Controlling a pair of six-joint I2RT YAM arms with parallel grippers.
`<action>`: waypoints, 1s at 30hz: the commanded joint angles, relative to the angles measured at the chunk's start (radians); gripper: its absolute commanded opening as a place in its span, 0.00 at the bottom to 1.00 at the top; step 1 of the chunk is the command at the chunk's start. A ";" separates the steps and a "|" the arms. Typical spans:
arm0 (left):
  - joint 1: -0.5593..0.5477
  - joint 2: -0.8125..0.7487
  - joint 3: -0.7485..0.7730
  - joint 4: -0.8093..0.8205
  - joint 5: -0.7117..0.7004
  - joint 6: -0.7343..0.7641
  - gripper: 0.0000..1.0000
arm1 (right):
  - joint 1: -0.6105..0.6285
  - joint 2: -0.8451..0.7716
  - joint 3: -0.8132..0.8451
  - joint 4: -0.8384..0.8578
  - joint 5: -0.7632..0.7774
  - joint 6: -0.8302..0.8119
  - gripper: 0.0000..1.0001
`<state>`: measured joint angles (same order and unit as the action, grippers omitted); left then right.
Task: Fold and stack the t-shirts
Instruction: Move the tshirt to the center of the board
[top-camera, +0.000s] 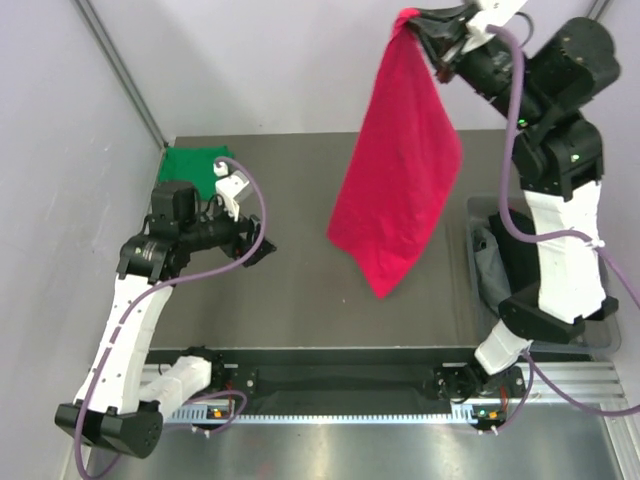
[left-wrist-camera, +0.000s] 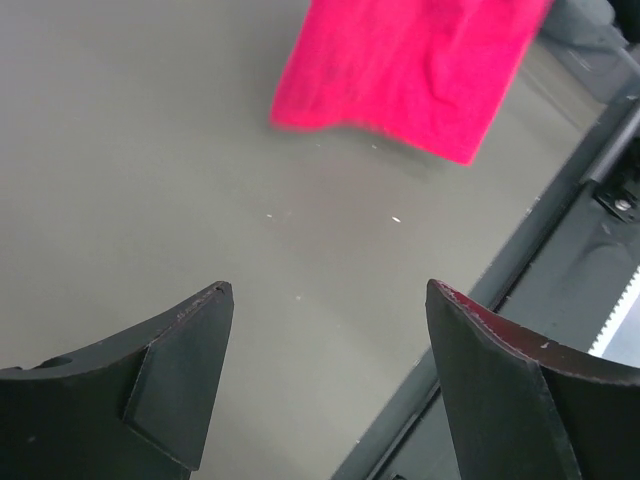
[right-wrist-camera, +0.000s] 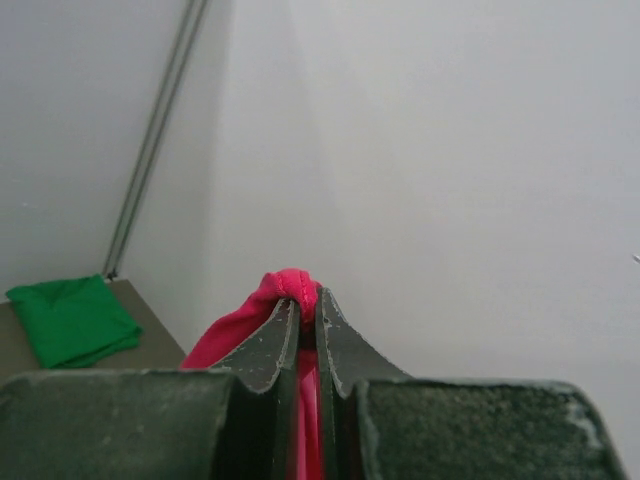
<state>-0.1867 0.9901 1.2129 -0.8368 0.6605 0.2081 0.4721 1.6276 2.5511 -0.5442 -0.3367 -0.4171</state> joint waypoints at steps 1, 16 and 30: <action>-0.002 -0.060 -0.032 0.070 -0.028 0.003 0.82 | 0.112 0.026 0.075 0.102 0.045 -0.067 0.00; -0.141 0.114 -0.116 0.071 -0.172 0.112 0.76 | -0.048 0.221 -0.483 0.351 0.385 -0.219 0.00; -0.376 0.381 -0.282 0.298 -0.447 0.163 0.79 | -0.119 -0.041 -1.017 0.524 0.499 -0.135 0.00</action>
<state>-0.5606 1.3411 0.9379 -0.6521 0.2886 0.3496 0.3450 1.7489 1.5600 -0.1490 0.1413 -0.5903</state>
